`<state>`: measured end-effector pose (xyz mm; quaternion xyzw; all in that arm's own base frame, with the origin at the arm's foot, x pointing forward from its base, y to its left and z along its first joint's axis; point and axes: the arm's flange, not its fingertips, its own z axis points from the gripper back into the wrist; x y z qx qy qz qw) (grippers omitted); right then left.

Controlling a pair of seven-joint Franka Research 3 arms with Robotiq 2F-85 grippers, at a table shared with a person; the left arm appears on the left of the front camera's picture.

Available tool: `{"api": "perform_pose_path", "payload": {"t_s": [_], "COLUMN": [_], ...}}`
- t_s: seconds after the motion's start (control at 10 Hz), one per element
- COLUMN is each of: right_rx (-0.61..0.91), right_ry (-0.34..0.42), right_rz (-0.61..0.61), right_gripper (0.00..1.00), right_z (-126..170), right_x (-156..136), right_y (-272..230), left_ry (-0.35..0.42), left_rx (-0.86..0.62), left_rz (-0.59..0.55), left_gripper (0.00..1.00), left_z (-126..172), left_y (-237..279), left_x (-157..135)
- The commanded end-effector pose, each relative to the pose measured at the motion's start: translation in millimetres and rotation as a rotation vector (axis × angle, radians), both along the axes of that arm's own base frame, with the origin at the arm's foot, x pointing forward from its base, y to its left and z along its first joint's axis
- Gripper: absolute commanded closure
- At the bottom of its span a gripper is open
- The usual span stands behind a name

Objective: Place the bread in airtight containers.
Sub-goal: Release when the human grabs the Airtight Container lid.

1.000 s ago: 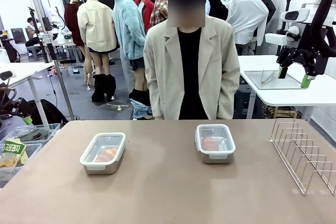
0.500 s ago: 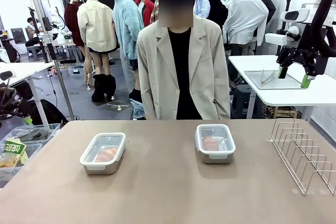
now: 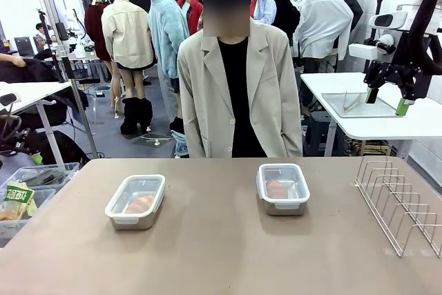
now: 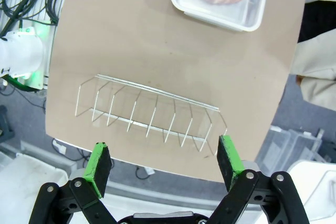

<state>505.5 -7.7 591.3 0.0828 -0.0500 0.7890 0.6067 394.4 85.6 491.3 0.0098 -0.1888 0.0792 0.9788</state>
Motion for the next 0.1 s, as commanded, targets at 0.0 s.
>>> {"api": "perform_pose_path", "payload": {"t_s": [0.0], "right_rx": [-0.002], "right_ry": [0.009], "right_rz": [0.001], "right_gripper": [0.00], "right_z": [0.3], "right_x": [-2.1], "right_y": [0.0], "left_ry": [0.003], "left_rx": [-0.001], "left_rz": [0.002], "left_gripper": [0.00], "left_z": [1.1], "left_y": [0.6], "left_x": [-0.4]}}
